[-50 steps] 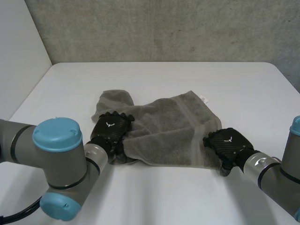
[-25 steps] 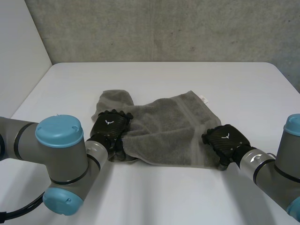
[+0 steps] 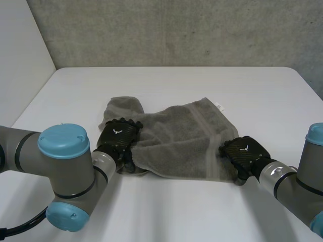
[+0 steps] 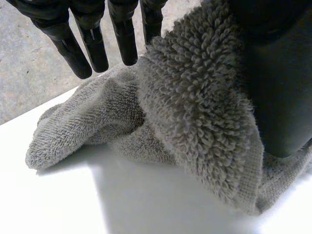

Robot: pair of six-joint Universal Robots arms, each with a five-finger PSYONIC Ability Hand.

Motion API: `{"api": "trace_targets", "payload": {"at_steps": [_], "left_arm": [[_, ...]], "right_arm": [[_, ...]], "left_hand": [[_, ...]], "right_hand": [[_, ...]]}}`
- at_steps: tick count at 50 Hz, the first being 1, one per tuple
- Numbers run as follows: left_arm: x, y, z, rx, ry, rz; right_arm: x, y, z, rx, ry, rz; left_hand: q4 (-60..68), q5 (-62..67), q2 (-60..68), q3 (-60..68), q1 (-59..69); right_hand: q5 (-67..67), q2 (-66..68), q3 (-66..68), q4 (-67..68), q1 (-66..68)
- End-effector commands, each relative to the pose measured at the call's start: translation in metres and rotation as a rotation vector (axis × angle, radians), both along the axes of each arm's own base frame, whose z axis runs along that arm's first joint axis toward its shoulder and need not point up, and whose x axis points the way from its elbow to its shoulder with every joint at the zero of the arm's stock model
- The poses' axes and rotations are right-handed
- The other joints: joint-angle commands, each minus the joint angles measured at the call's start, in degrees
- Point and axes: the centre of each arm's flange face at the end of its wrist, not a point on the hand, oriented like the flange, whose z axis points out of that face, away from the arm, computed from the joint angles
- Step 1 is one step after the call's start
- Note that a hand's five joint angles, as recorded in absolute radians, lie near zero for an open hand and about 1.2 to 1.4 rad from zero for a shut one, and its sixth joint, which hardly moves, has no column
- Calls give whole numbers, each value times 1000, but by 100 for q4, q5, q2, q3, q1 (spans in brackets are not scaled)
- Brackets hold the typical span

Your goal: Fold the towel.

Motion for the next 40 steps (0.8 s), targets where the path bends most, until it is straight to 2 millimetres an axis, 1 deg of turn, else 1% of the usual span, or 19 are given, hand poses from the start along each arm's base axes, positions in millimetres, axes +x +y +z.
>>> {"api": "trace_targets", "payload": {"at_steps": [1,7,16,26,35,40], "left_arm": [[0,0,0,1,-1,0],[0,0,0,2,1,0],[0,1,-1,3,0,0],[0,1,-1,4,1,1],[1,1,-1,5,0,1],[1,1,-1,5,0,1]], "right_arm": [[2,0,0,0,-4,11],[3,-2,1,-15,-7,13],[6,-10,1,-38,-11,13],[7,-17,-3,-45,-14,11],[9,-23,-2,-66,-18,10],[10,-28,1,-82,-26,6]], "left_hand": [[-160,-1237,-186,-209,-171],[-160,-1237,-186,-209,-171],[-160,-1237,-186,-209,-171],[-160,-1237,-186,-209,-171],[-160,-1237,-186,-209,-171],[-160,-1237,-186,-209,-171]], "right_hand": [[-66,35,-27,3,-17],[18,120,57,88,67],[186,288,225,256,235],[388,490,427,458,437],[1161,1262,1199,1230,1209],[1213,1314,1251,1282,1261]]}}
